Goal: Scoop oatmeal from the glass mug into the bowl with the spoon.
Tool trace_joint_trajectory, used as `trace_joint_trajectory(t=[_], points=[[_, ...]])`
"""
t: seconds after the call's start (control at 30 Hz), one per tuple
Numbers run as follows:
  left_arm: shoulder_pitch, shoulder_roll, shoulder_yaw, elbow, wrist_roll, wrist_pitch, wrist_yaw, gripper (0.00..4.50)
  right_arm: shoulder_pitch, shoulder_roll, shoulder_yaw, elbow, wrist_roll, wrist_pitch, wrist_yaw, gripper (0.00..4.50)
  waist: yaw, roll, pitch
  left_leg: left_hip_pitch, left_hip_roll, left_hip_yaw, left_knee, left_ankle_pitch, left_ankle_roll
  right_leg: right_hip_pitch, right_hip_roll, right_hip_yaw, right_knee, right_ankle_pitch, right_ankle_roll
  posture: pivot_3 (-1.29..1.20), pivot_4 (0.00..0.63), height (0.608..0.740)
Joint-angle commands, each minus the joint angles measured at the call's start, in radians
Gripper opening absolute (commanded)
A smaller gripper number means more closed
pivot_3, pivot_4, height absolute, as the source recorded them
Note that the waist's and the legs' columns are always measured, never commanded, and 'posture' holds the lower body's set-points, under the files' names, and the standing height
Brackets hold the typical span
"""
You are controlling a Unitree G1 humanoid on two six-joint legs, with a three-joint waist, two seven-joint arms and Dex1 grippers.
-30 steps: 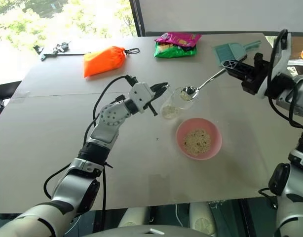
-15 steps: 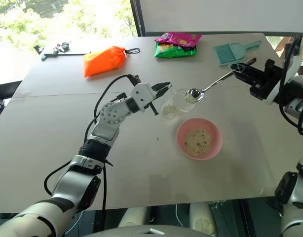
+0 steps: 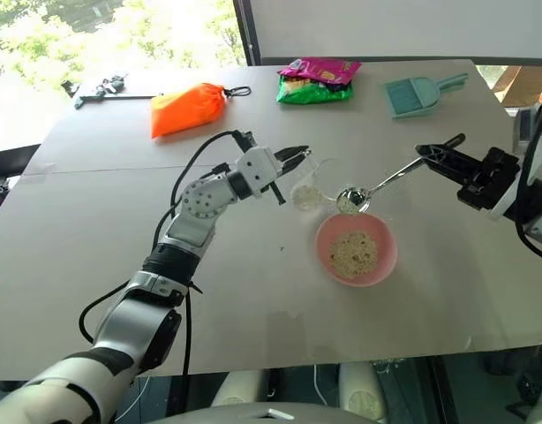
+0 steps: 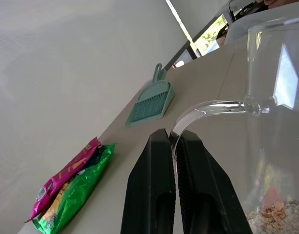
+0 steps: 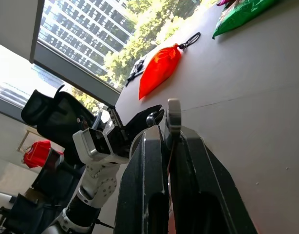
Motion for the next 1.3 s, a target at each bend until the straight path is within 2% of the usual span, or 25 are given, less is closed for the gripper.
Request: trace_joint_trajectory(t=[0.03, 0.17, 0.23, 0.4, 0.53, 0.67, 0.77, 0.83, 0.93, 1.1, 1.3], points=[[-0.025, 0.008, 0.014, -0.009, 0.001, -0.029, 0.016, 0.03, 0.052, -0.064, -0.011, -0.095, 0.034, -0.038, 0.045, 0.0, 0.0, 0.0, 0.0, 0.0, 0.0, 0.0, 0.0, 0.0, 0.0, 0.0, 0.0, 0.0, 0.0, 0.0, 0.0, 0.0, 0.15, 0.74], [-0.026, 0.01, 0.016, -0.007, 0.002, -0.026, 0.025, 0.03, 0.093, -0.117, 0.023, -0.18, 0.008, -0.114, 0.004, 0.0, -0.001, 0.0, 0.0, 0.0, 0.0, 0.0, 0.0, 0.0, 0.0, 0.0, 0.0, 0.0, 0.0, 0.0, 0.0, 0.0, 0.15, 0.74], [-0.023, 0.011, 0.018, -0.011, 0.001, -0.025, 0.026, 0.03, 0.101, -0.144, 0.041, -0.226, -0.073, -0.119, 0.042, 0.0, 0.0, 0.0, 0.0, 0.0, 0.0, 0.0, 0.001, 0.0, 0.0, 0.0, 0.0, 0.0, 0.0, 0.0, 0.0, 0.0, 0.15, 0.74], [-0.017, 0.017, 0.024, -0.027, -0.003, -0.017, 0.028, 0.03, 0.114, -0.195, 0.096, -0.355, -0.284, -0.145, 0.164, 0.0, 0.0, 0.0, 0.0, 0.0, 0.0, -0.001, 0.001, 0.0, 0.0, 0.0, 0.0, 0.0, 0.0, 0.0, 0.0, 0.0, 0.15, 0.74], [-0.01, 0.023, 0.03, -0.04, -0.005, -0.012, 0.033, 0.03, 0.11, -0.246, 0.16, -0.478, -0.543, -0.22, 0.302, 0.0, 0.001, 0.0, 0.0, 0.0, 0.0, -0.001, 0.001, 0.0, 0.0, 0.0, 0.0, -0.001, 0.0, 0.0, 0.0, 0.0, 0.15, 0.74], [-0.002, 0.031, 0.033, -0.055, -0.008, -0.004, 0.04, 0.03, 0.11, -0.208, 0.134, -0.489, -0.619, -0.31, 0.401, 0.0, 0.001, -0.001, 0.001, 0.0, 0.0, -0.001, 0.001, 0.0, 0.0, 0.0, 0.0, -0.001, 0.0, 0.0, 0.0, 0.0, 0.15, 0.74], [0.004, 0.036, 0.035, -0.062, -0.004, 0.003, 0.051, 0.03, 0.159, -0.223, 0.13, -0.518, -0.752, -0.384, 0.518, 0.0, 0.002, -0.001, 0.001, 0.0, 0.0, -0.001, 0.001, 0.0, 0.0, 0.0, 0.0, -0.001, 0.0, 0.0, 0.0, 0.0, 0.15, 0.74], [0.009, 0.038, 0.036, -0.07, -0.005, 0.01, 0.056, 0.03, 0.16, -0.191, 0.102, -0.497, -0.7, -0.389, 0.518, 0.0, 0.002, -0.001, 0.001, 0.0, 0.0, -0.001, 0.001, 0.0, 0.0, 0.0, 0.0, -0.001, 0.0, 0.0, 0.0, 0.0, 0.15, 0.74], [0.021, 0.037, 0.045, -0.091, -0.01, 0.034, 0.069, 0.03, 0.098, -0.129, 0.066, -0.409, -0.495, -0.383, 0.394, 0.0, 0.0, -0.002, 0.001, 0.001, 0.0, -0.001, 0.001, 0.0, 0.0, 0.001, 0.0, -0.001, 0.0, 0.0, 0.0, 0.0, 0.15, 0.74], [0.057, 0.031, 0.062, -0.16, -0.019, 0.09, 0.093, 0.03, -0.043, -0.051, 0.111, -0.329, -0.311, -0.424, 0.205, 0.0, 0.0, -0.002, 0.001, 0.002, 0.0, -0.001, 0.002, 0.0, 0.0, 0.001, 0.0, -0.001, 0.001, 0.0, 0.0, 0.0, 0.15, 0.74], [0.101, 0.016, 0.083, -0.269, -0.039, 0.176, 0.129, 0.03, -0.153, 0.021, 0.216, -0.274, -0.346, -0.428, 0.14, 0.0, 0.0, -0.002, 0.001, 0.001, 0.0, -0.004, 0.002, 0.0, 0.0, 0.001, 0.0, -0.001, 0.0, 0.0, 0.0, 0.0, 0.15, 0.74]])
